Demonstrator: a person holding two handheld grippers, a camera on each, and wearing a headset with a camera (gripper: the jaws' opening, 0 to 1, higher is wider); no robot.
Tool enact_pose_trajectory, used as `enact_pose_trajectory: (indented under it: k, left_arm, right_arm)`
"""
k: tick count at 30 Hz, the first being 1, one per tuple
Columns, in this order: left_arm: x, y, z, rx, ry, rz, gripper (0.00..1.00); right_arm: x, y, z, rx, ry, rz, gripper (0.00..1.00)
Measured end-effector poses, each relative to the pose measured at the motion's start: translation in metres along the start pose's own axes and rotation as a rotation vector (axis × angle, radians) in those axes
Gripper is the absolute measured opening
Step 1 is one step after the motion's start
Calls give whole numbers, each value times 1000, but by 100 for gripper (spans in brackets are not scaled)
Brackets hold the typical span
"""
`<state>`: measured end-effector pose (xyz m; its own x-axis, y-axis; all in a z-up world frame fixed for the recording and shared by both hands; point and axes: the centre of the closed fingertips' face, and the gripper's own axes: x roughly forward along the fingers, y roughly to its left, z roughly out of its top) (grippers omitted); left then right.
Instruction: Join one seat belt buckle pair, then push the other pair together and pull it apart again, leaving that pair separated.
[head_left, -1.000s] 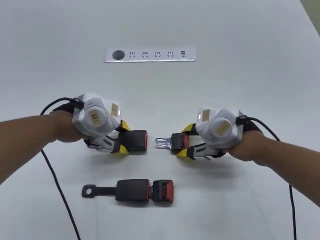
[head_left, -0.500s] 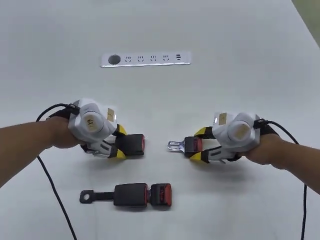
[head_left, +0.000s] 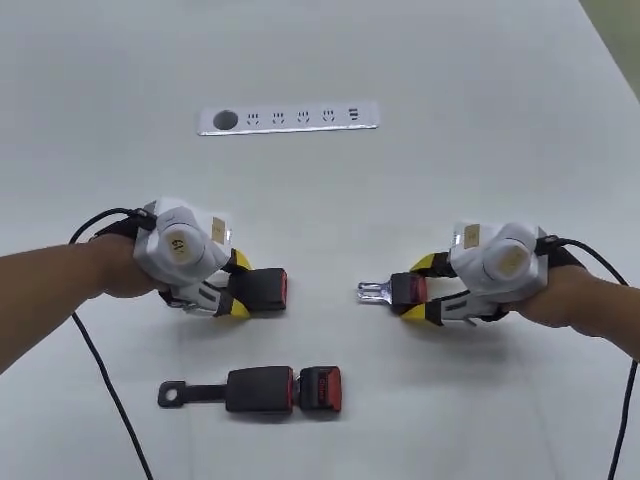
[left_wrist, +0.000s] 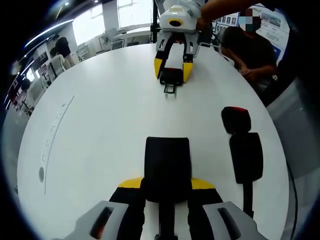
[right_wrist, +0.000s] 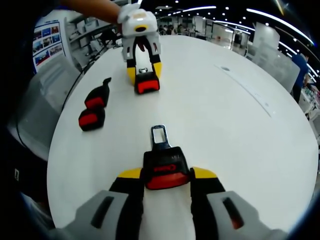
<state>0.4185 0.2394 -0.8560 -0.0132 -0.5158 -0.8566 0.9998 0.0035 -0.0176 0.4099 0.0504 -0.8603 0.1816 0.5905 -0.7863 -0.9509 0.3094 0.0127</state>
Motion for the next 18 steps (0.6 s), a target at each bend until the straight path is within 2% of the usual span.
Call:
enact_pose_trajectory:
  k: [18]
  left_arm:
    - [-1, -3, 4, 10, 15, -1, 34]
  right_arm:
    - [-10, -4, -13, 16, 12, -13, 37]
